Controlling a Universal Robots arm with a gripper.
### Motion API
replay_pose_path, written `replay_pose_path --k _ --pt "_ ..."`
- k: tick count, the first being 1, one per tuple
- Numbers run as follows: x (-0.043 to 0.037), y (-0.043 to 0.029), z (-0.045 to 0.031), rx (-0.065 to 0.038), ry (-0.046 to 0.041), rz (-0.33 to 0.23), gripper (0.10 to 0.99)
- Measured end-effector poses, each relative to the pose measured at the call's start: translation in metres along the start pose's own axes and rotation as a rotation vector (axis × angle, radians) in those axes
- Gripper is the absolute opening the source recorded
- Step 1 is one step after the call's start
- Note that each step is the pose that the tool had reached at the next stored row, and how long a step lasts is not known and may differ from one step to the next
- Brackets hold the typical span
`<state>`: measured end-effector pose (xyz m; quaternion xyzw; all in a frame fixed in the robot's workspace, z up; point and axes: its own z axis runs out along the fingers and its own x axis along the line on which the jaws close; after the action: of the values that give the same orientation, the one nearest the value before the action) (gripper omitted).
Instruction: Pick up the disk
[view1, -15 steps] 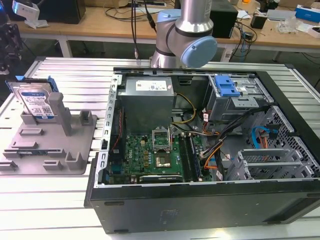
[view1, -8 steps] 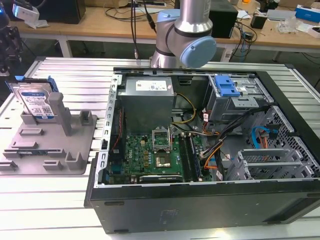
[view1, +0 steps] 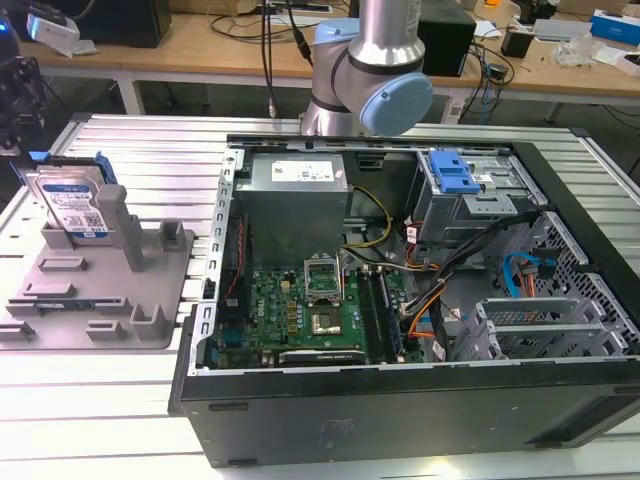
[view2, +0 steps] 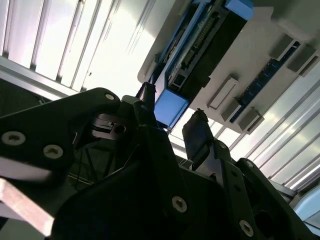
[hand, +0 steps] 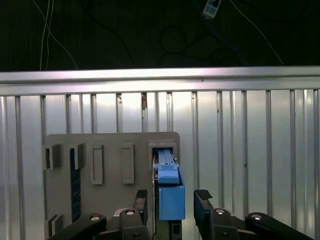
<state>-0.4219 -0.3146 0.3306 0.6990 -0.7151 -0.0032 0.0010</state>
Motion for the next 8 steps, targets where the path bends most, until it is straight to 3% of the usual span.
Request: replay_pose_path --k 8 --pt "0.0 -0.0005 0.0048 0.0 0.0 0.0 0.498"
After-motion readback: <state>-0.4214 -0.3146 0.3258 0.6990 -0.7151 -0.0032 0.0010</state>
